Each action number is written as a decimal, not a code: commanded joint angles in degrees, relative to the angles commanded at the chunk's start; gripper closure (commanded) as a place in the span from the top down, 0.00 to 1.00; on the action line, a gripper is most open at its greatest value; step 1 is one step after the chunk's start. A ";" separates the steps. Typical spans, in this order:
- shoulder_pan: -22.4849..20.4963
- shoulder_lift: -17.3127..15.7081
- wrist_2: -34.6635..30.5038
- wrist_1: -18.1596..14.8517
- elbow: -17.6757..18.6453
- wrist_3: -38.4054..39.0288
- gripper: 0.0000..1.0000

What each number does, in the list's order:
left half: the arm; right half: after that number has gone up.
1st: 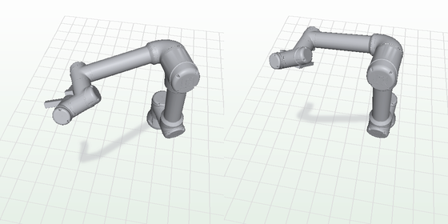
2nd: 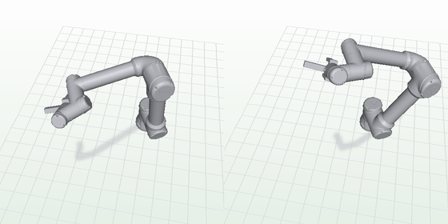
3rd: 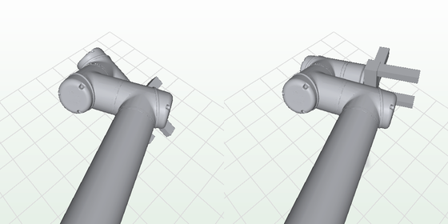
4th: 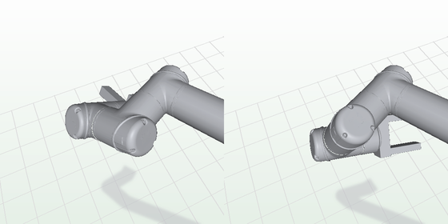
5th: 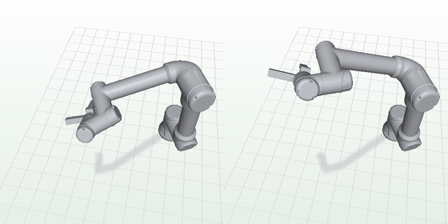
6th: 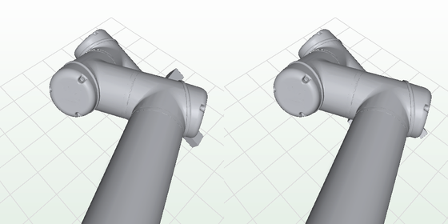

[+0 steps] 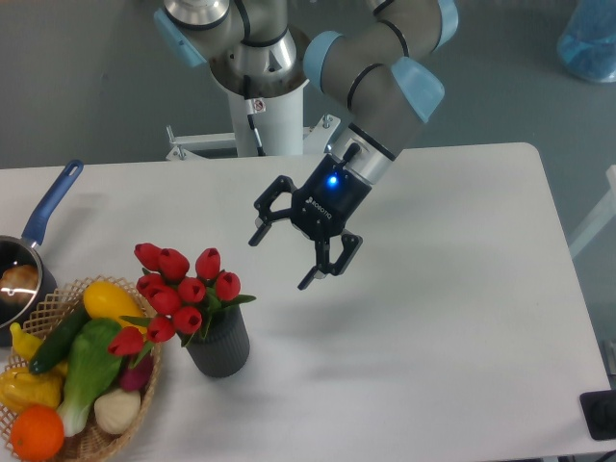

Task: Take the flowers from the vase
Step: 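Move the open gripper toward the red tulips in the black vase, then lower the open gripper around the tulip stems above the vase rim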

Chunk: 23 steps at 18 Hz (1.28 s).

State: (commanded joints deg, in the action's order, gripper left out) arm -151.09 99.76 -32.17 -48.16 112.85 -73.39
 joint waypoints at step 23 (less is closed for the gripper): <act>4.93 5.01 5.62 0.44 -2.81 0.44 1.00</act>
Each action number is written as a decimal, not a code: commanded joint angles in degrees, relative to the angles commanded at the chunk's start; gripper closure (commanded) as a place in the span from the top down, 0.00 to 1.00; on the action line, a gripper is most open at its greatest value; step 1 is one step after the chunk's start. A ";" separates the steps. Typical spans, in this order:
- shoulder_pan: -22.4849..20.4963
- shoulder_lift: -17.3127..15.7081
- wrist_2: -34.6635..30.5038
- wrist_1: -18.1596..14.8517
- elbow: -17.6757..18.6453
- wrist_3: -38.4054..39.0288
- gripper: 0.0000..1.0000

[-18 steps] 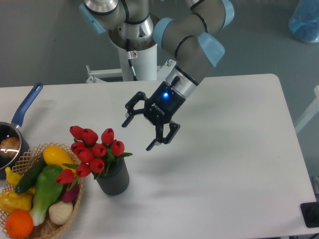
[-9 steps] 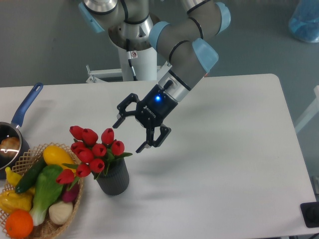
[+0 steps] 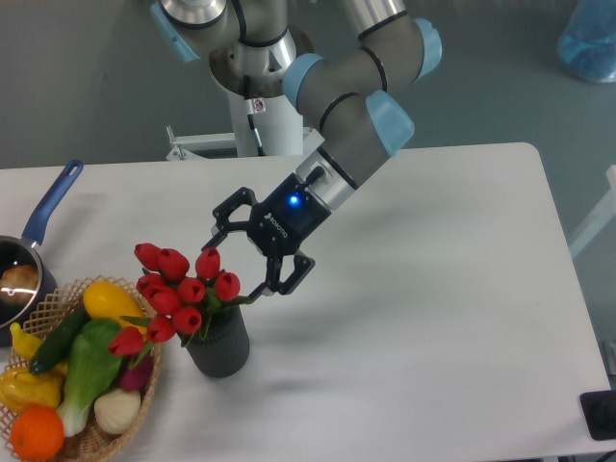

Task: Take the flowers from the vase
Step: 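Lower the open gripper around the tulip stems above the vase rim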

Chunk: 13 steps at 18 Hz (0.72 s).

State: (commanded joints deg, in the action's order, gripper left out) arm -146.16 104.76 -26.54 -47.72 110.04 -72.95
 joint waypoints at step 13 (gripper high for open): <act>1.85 2.02 0.00 0.09 -1.94 -0.09 0.99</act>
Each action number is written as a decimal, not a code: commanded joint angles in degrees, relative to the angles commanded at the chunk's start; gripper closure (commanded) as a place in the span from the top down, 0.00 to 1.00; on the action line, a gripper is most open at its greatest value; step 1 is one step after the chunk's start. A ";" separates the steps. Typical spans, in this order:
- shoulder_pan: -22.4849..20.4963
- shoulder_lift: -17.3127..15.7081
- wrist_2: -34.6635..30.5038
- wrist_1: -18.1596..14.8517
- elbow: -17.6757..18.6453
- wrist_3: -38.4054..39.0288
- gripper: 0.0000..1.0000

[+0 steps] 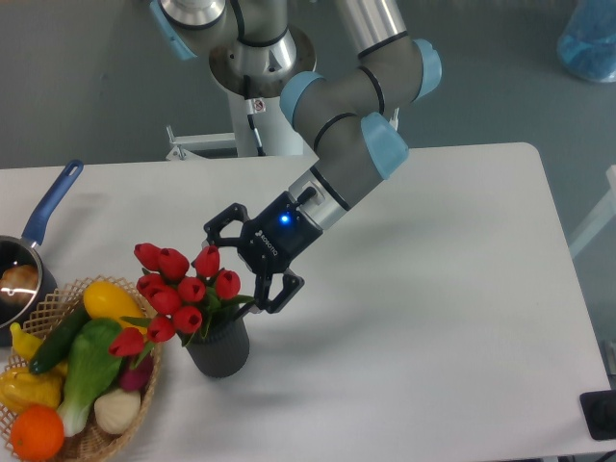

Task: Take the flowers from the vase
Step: 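Lower the open gripper around the tulip stems above the vase rim, then close the gripper on the bunch of red tulip stems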

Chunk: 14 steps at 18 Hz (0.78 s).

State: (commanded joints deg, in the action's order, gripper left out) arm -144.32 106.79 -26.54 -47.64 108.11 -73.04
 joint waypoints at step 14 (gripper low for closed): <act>-0.88 -0.26 0.09 0.00 -0.70 0.17 0.00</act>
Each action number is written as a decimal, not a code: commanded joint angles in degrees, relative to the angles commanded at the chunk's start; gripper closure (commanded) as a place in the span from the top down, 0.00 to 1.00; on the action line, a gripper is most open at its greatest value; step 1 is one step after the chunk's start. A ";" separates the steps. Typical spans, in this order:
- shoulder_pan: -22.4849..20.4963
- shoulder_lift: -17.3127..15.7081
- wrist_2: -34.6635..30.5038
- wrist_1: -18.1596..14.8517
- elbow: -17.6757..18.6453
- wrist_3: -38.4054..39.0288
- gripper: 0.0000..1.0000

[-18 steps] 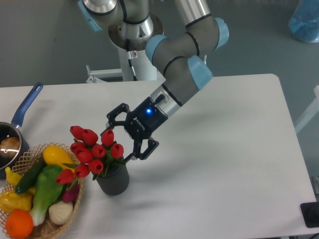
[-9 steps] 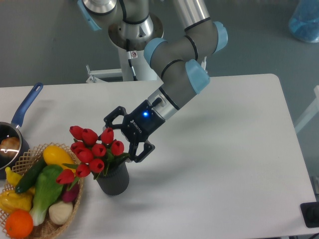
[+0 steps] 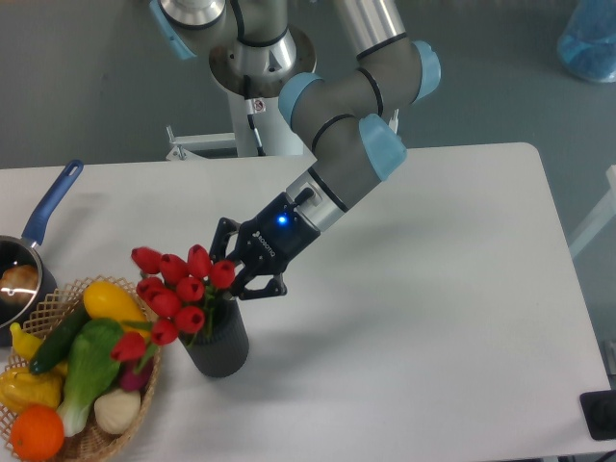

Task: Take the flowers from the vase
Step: 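Close the gripper on the bunch of red tulip stems, then lift the tulip bunch up and out of the black vase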

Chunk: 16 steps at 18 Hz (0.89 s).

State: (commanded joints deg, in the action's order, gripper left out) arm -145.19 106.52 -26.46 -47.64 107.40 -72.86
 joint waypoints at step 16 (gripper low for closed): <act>-3.86 -4.04 9.66 0.00 -2.46 10.19 0.00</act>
State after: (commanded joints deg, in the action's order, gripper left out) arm -149.06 102.48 -16.79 -47.64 104.94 -62.67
